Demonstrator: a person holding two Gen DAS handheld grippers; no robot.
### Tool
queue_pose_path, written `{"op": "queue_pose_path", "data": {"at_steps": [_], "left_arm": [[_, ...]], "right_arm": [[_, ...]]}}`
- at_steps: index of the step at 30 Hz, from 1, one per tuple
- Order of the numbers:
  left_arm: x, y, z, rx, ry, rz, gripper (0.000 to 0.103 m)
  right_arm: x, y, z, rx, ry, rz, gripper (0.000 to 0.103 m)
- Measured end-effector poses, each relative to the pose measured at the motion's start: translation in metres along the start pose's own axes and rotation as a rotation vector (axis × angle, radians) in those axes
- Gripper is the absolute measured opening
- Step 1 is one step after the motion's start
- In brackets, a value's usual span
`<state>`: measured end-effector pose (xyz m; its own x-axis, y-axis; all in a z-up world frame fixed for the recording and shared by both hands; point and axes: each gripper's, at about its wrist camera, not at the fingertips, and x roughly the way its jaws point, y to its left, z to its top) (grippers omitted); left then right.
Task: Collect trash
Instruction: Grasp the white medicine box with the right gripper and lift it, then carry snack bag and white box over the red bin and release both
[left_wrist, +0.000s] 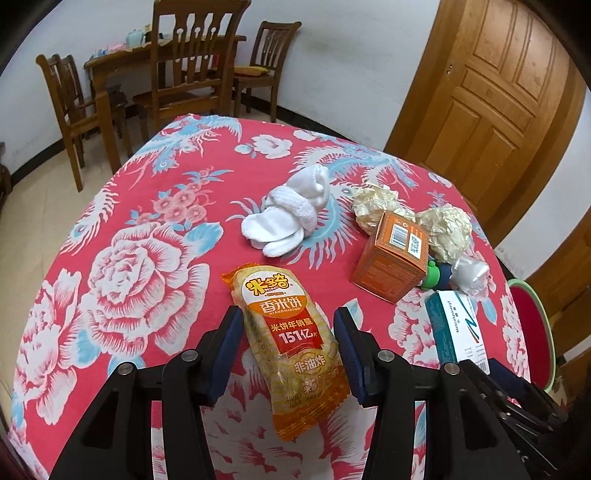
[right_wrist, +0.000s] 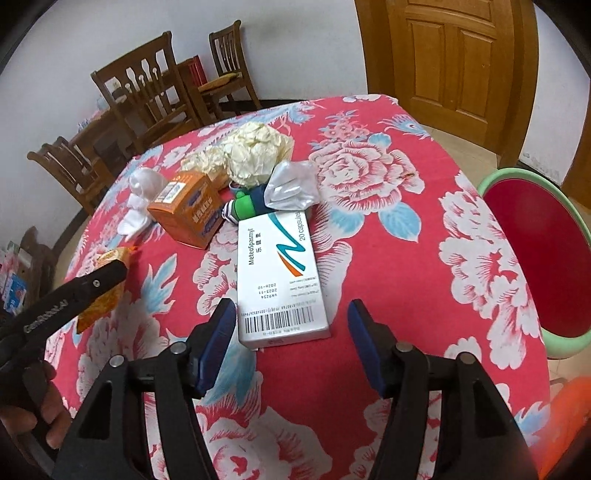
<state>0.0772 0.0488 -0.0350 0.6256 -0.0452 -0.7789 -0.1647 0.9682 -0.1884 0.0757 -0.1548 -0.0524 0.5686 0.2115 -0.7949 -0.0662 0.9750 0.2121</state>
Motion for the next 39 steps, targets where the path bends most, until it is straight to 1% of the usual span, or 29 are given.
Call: {"op": "queue_pose_path", "data": {"at_steps": [9,11,15,20,26,31,39], "left_arm": [[-0.003,-0.002,0.0,0.005,-0.007,-0.017,0.052],[-0.004,-0.003,0.0,0.01,-0.01,-0.018,0.052],[-0.008,-0.007,0.0,0.021,-0.016,-0.024,0.052],[-0.013,-0.015,0.001,0.039,-0.024,-0.037,0.052],[-0.022,-0.03,0.001,0.067,-0.036,-0.065,0.052],[-0.03,-0.045,0.003,0.094,-0.043,-0.101,0.052],[-0.04,-0.085,0.003,0.172,-0.046,-0.181,0.052]], "right_arm": [[0.005,0.004,0.001,-0.034,-0.022,-0.026,0.064],[0.004,0.005,0.0,-0.045,-0.024,-0.028,0.054],[-0.001,0.003,-0.003,-0.048,-0.02,-0.009,0.053],[-0.018,0.0,-0.009,-0.038,-0.028,0.054,0.053],[-0.048,-0.006,-0.01,-0.017,-0.086,0.092,0.053],[-0.07,-0.019,-0.009,0.02,-0.134,0.087,0.053],[-0.096,-0.05,-0.007,0.103,-0.193,0.045,0.053]]}}
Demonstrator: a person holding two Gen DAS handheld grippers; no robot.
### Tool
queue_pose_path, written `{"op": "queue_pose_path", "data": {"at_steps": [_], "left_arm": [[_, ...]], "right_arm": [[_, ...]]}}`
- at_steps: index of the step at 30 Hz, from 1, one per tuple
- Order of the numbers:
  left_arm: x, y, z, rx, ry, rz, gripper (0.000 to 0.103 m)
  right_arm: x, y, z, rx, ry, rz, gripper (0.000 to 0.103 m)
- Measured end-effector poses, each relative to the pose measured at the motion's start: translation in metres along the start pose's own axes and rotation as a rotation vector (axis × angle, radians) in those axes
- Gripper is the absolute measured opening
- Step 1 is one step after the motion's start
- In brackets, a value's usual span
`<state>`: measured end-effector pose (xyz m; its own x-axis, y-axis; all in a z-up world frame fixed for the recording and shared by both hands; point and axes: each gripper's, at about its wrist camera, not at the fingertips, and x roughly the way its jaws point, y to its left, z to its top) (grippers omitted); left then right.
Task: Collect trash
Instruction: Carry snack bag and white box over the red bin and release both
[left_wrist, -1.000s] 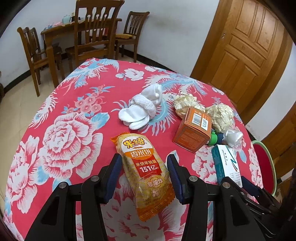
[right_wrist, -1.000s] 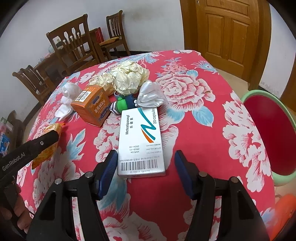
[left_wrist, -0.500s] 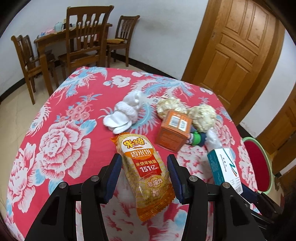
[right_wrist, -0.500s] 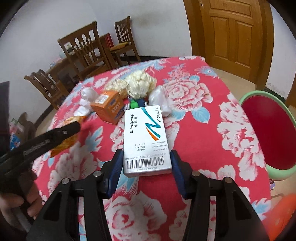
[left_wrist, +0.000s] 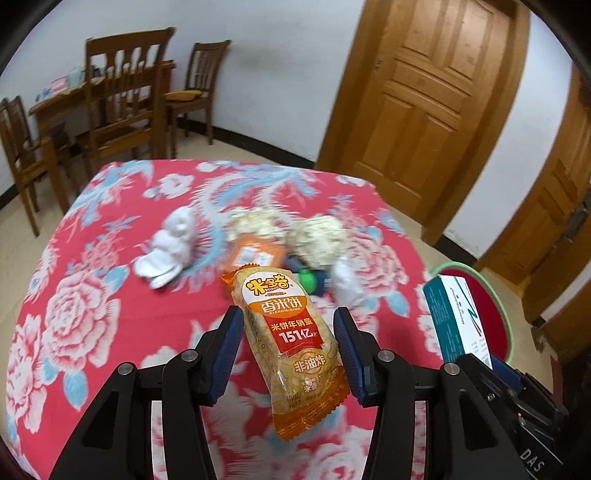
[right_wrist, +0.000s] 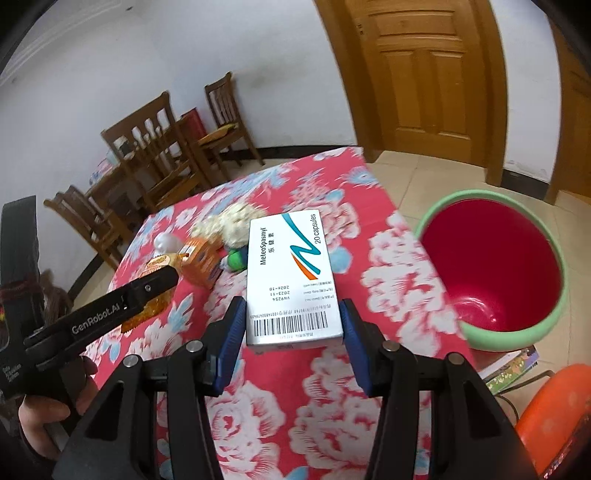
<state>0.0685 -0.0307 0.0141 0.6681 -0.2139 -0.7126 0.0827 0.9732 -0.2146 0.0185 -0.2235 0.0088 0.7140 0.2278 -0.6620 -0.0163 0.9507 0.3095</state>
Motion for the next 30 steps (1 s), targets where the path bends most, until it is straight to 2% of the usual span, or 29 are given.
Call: {"op": "queue_pose_path", "data": {"at_steps": [15,30], "left_arm": [[0.017,-0.084,0.01,0.155,0.018,-0.132,0.052],[0.05,-0.157,0.013,0.264,0.055,-0.217,0.052]], "right_arm": [[-0.031,-0.065,0.014,0.134,-0.093,-0.121,0.053],[-0.035,-0.135,0.016,0.264,-0.111,-0.215,0.053]]}}
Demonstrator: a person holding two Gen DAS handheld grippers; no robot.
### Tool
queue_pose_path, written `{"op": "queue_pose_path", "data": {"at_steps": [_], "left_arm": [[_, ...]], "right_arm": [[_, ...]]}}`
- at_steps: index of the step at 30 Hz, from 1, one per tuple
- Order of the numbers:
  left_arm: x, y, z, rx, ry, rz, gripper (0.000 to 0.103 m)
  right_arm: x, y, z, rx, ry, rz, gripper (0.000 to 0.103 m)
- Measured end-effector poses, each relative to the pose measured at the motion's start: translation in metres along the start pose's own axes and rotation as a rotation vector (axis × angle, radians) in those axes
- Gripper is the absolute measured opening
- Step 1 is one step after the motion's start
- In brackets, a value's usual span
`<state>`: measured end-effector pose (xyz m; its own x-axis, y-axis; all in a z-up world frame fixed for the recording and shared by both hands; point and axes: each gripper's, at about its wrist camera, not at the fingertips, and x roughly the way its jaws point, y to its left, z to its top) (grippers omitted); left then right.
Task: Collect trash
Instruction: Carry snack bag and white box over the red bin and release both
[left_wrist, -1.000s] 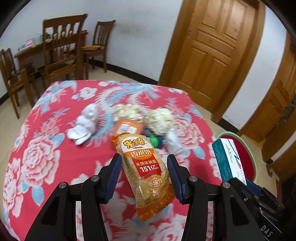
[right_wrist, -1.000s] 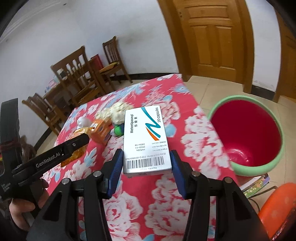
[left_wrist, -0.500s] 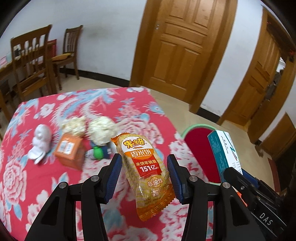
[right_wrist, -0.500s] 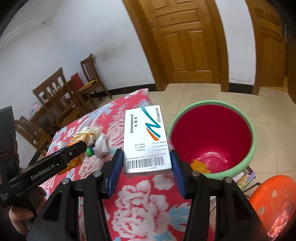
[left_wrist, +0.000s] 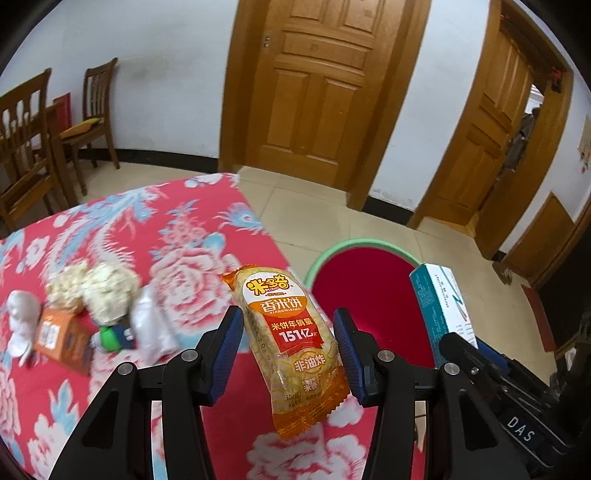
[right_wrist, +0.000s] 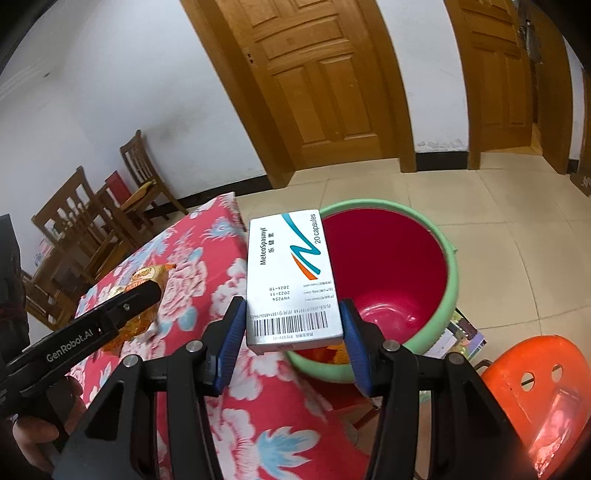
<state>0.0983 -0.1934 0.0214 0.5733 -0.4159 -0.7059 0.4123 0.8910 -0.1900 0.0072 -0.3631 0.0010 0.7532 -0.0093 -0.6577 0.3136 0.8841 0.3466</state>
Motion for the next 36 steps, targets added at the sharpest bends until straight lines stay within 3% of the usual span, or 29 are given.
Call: {"op": "queue_pose_path", "data": {"at_steps": [20,36], "left_arm": [[0.081,-0.059,0.006,0.134,0.096,-0.073,0.052],[0.091,-0.067,0.009,0.153,0.105,-0.08,0.06]], "right_arm": [[0.046,-0.069,0.009,0.136,0.082,-0.094,0.054],[0.05,-0.085,0.008,0.18,0.083,-0.107,0.055]]}}
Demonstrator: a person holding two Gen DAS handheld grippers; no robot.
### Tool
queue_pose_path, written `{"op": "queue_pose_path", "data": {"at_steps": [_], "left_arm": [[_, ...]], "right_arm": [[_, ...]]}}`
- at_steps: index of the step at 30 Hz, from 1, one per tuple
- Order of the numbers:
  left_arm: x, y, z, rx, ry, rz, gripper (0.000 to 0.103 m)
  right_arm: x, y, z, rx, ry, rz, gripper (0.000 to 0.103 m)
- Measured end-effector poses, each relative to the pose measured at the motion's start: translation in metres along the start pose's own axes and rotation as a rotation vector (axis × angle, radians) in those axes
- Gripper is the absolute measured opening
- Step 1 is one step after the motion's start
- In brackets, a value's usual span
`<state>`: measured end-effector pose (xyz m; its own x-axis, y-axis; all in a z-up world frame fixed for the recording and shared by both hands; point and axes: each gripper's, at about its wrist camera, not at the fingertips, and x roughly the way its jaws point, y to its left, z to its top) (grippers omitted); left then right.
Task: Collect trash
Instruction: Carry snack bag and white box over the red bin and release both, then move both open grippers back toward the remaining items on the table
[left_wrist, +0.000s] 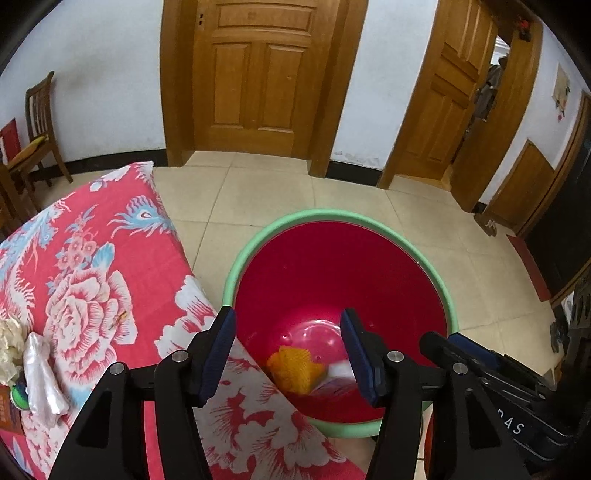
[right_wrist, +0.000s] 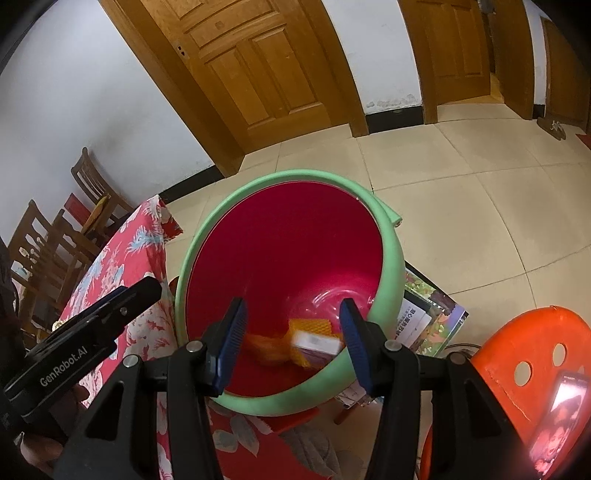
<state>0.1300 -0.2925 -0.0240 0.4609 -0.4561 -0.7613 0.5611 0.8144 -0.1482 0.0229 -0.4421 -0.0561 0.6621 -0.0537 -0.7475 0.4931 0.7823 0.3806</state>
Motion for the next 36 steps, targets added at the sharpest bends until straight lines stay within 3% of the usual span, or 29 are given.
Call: {"op": "queue_pose_path", "data": {"at_steps": [18,36], "left_arm": [[-0.042,0.028,-0.008,-0.067,-0.05,0.028,0.06],[-0.096,0.073,-0.028,-0.162,-0.108,0.107,0.06]], "right_arm": [[-0.024,0.024,-0.006,-0.024,-0.038,0.037,0.055],[-0.046,0.066,-0.021,-0.098,-0.048,0.107,0.055]]}}
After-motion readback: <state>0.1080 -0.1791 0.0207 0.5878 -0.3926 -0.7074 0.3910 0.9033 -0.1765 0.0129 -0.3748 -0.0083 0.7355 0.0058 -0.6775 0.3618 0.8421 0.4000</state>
